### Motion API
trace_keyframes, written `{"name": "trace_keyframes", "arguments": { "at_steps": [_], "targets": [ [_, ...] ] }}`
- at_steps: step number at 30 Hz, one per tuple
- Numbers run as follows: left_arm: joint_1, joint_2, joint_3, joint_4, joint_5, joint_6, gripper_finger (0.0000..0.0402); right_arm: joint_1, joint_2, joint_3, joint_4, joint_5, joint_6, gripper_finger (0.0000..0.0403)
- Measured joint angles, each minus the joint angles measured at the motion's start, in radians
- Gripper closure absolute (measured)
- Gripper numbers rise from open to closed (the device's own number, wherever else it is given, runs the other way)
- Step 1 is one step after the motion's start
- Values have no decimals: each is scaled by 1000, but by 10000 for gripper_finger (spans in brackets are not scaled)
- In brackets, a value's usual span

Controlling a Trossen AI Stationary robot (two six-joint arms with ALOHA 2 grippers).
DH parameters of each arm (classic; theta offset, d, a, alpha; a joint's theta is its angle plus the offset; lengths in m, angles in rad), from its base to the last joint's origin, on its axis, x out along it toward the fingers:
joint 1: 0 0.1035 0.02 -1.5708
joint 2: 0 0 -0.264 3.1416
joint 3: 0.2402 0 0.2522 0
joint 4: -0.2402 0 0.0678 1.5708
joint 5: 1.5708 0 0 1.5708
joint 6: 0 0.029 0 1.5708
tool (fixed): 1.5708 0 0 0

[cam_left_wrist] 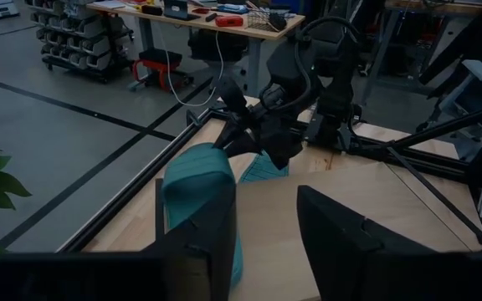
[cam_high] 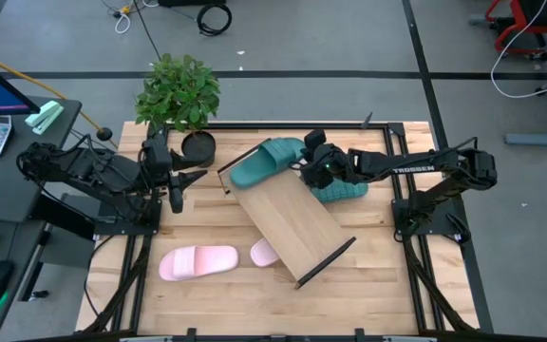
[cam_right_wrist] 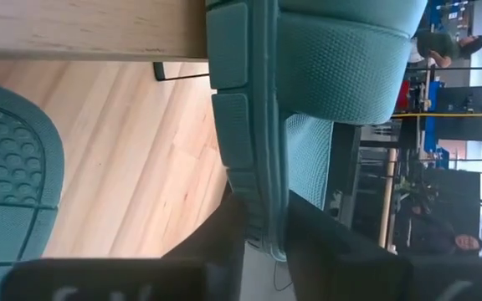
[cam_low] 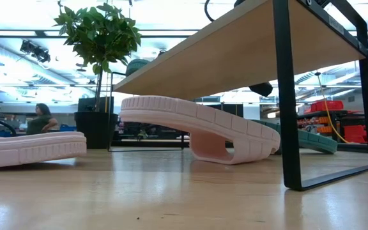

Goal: Pick and place slides into the shelf
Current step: Put the top green slide on the shelf

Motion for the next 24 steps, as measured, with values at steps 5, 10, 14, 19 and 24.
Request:
{"name": "trace_keyframes", "arguments": {
  "at_steps": [5, 10, 14, 19, 24],
  "targets": [
    [0, 0, 0, 0, 0, 0, 264, -2, 0, 0, -40, 3, 2, 282],
    [0, 0, 0, 0, 0, 0, 270, -2, 0, 0, -47, 3, 2, 260],
    [0, 0, 0, 0, 0, 0, 269, -2, 0, 0, -48, 1, 1, 246],
    [0, 0, 0, 0, 0, 0, 263, 8, 0, 0, -48, 2, -2, 231],
    [0, 0, 0, 0, 0, 0, 265, 14, -9, 0, -51, 1, -28, 222]
  ]
}}
